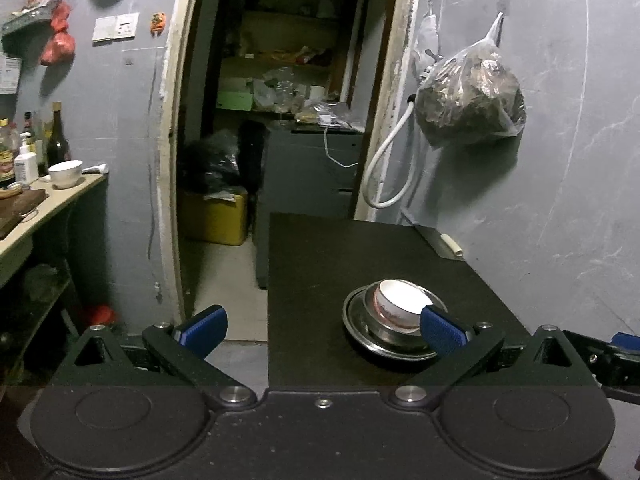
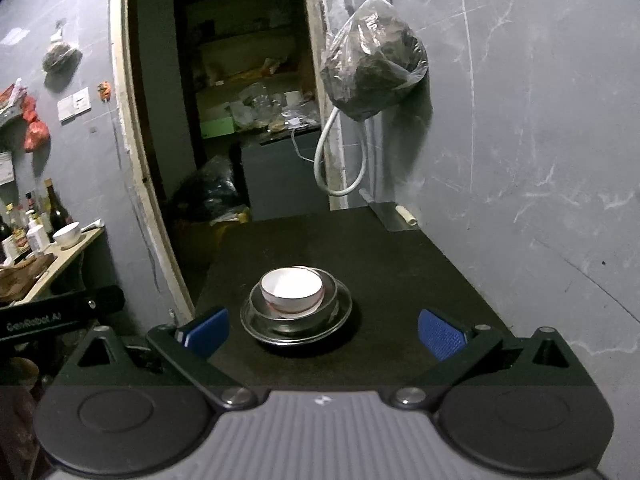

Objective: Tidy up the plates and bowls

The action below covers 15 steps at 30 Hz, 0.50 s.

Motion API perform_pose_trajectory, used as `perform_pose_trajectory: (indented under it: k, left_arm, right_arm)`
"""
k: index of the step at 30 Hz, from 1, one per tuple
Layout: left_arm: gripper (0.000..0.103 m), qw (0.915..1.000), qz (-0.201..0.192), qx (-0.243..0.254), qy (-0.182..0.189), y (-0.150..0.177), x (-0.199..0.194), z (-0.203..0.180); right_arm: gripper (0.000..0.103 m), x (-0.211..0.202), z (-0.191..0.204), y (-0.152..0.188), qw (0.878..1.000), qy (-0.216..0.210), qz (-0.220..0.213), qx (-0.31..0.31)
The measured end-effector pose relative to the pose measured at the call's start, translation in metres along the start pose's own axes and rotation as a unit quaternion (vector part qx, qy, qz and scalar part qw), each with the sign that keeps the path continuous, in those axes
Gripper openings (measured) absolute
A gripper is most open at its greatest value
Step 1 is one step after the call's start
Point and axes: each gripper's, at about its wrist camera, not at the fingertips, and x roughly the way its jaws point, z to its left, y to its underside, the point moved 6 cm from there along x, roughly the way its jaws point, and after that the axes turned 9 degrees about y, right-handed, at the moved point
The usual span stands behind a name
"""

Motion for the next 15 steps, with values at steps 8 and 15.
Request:
perform_pose_trajectory:
  k: [8,15]
  left_arm:
    - [0.102,0.9995,0.004,-0.006,-0.031,0.013,-0.010,-0.005]
    - [0.102,0.9983,0.029,0.032,-0.040,0.029,-0.010,-0.011]
  right_arm:
    - [0.103,-0.001,-0.014,0.010,1.000,-0.019,0.005,0.002]
    - [0.103,0.005,-0.022,0.029,1.000,-0.013,0.018,0.010]
